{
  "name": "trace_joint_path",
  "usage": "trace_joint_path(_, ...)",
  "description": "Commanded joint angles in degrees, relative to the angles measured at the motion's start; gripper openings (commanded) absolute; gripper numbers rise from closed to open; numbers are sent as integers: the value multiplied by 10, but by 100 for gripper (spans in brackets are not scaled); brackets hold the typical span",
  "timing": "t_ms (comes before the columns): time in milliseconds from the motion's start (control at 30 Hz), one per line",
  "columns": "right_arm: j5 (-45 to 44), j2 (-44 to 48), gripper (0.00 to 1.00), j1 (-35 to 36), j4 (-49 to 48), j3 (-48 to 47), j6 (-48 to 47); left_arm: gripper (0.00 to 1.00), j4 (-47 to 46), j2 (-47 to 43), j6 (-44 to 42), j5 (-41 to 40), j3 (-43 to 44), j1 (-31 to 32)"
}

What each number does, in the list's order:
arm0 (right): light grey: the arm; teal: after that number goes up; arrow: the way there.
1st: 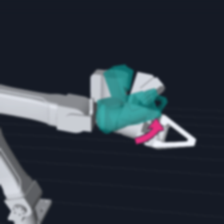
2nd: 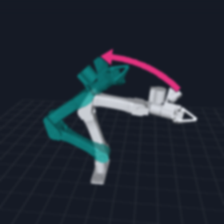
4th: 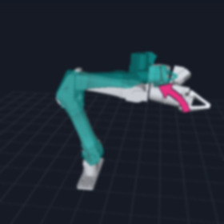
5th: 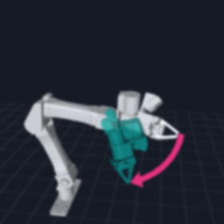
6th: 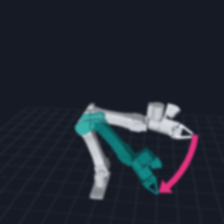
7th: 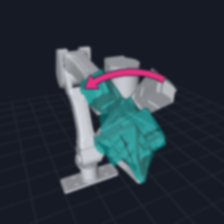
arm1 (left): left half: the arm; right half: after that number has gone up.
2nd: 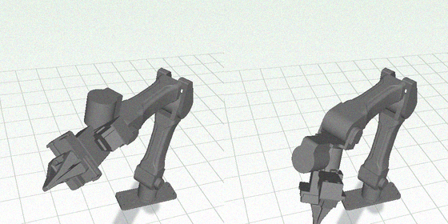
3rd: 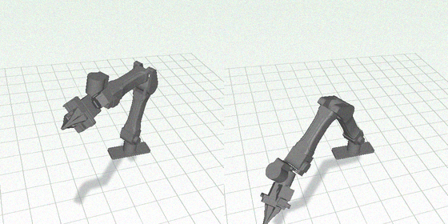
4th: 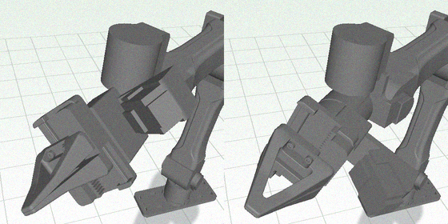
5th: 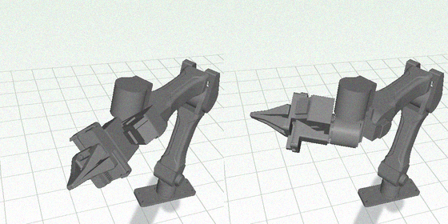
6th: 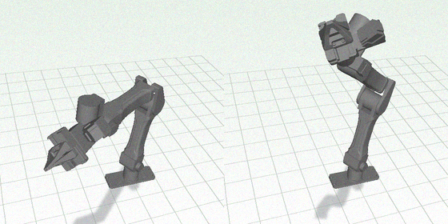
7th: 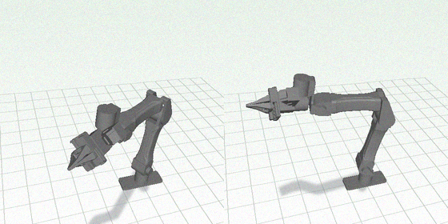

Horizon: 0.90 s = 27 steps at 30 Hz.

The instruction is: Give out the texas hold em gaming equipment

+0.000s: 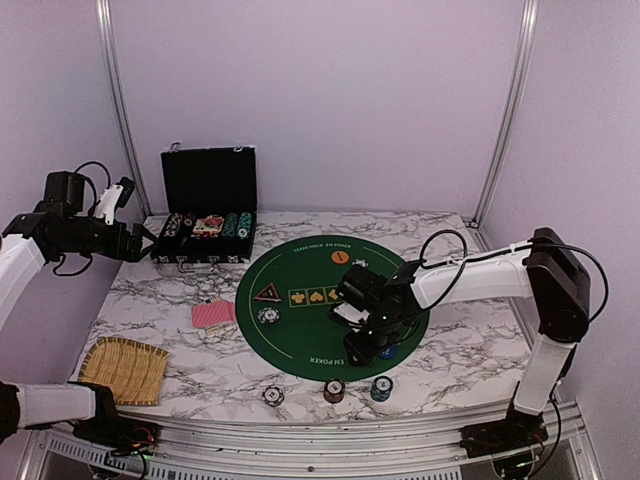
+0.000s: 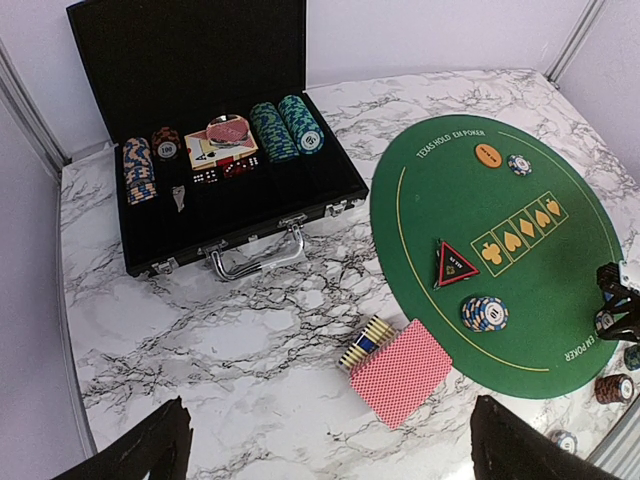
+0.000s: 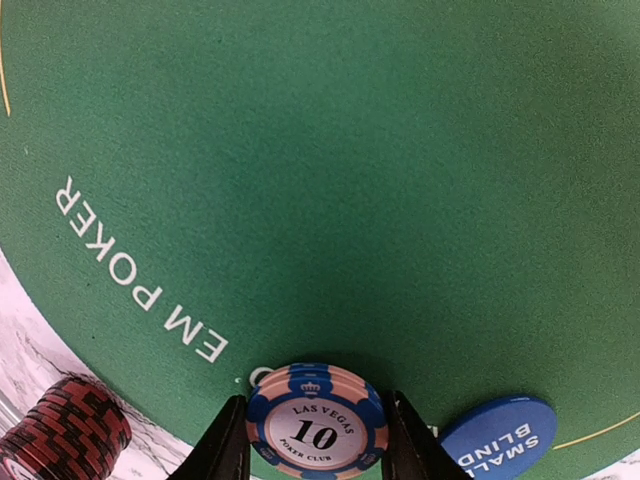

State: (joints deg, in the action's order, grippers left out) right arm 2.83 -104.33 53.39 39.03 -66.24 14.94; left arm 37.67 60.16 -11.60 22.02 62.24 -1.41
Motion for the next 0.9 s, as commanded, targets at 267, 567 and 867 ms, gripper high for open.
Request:
trace_joint_path(267,-45,22,54,-7,34,-55,-4,99,13,-6,-2,8,15,-2)
trace_joint_path(567,-53,37,62,30,71,-118,-9,99,12,-7,0,10,16,-2)
trace_joint_path(867,-39,22,84,134,113,-163,-3,99,12,-3,0,9,16,-2)
